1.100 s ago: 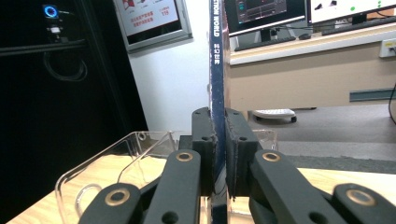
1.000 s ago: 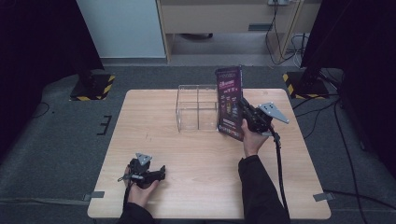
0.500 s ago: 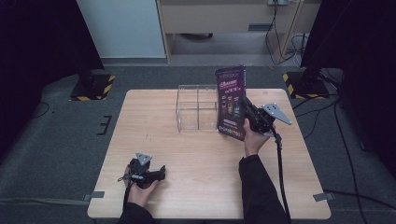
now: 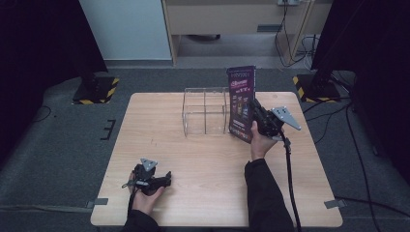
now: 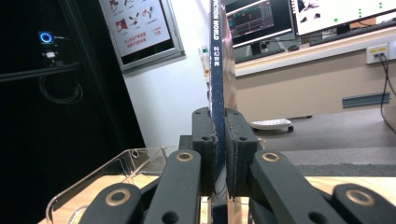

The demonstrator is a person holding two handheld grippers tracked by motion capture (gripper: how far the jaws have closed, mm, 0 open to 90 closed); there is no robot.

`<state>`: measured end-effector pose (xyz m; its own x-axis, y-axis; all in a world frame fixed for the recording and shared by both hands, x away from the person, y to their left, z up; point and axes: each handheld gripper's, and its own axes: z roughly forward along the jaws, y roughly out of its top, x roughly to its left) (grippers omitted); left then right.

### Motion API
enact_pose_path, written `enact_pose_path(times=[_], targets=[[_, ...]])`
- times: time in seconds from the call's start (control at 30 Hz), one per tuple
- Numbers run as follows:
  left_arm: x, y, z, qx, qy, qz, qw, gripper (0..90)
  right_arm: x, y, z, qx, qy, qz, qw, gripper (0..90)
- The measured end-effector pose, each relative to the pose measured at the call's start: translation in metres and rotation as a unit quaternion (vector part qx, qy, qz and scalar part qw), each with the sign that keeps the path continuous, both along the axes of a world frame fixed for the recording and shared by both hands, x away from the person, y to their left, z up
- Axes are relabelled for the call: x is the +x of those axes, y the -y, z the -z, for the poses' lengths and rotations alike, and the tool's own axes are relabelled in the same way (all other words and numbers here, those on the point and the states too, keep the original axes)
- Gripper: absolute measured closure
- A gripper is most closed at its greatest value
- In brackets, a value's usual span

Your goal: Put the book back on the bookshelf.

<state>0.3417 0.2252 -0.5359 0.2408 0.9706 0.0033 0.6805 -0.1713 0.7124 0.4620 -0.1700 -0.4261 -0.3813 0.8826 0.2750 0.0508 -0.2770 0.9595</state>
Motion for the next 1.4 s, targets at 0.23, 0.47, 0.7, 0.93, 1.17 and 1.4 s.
enact_pose_path(times=[0.23, 0.47, 0.7, 0.93, 1.17, 1.4], targets=[[0.000, 0.000, 0.000, 0.000, 0.000, 0.000, 1.0000, 6.8, -0.008, -0.002, 0.008, -0.012, 0.006, 0.008, 0.9999, 84.5], [0.000, 0.000, 0.000, 0.000, 0.000, 0.000, 1.0000, 6.8, -0.013, 0.001, 0.008, -0.028, 0.002, 0.003, 0.9996, 83.4], [0.000, 0.000, 0.000, -0.001, 0.000, -0.001, 1.0000, 6.8, -0.019, 0.007, 0.006, -0.062, -0.023, 0.003, 0.9978, 81.3], [0.000, 0.000, 0.000, 0.000, 0.000, -0.001, 1.0000, 6.8, -0.031, 0.012, 0.005, -0.097, -0.049, -0.019, 0.9939, 79.9], [0.000, 0.000, 0.000, 0.000, 0.000, -0.001, 1.0000, 6.8, -0.042, 0.016, 0.006, -0.125, -0.068, -0.037, 0.9892, 78.5], [0.000, 0.000, 0.000, 0.000, 0.000, -0.001, 1.0000, 6.8, -0.051, 0.020, 0.008, -0.143, -0.088, -0.048, 0.9847, 77.4]])
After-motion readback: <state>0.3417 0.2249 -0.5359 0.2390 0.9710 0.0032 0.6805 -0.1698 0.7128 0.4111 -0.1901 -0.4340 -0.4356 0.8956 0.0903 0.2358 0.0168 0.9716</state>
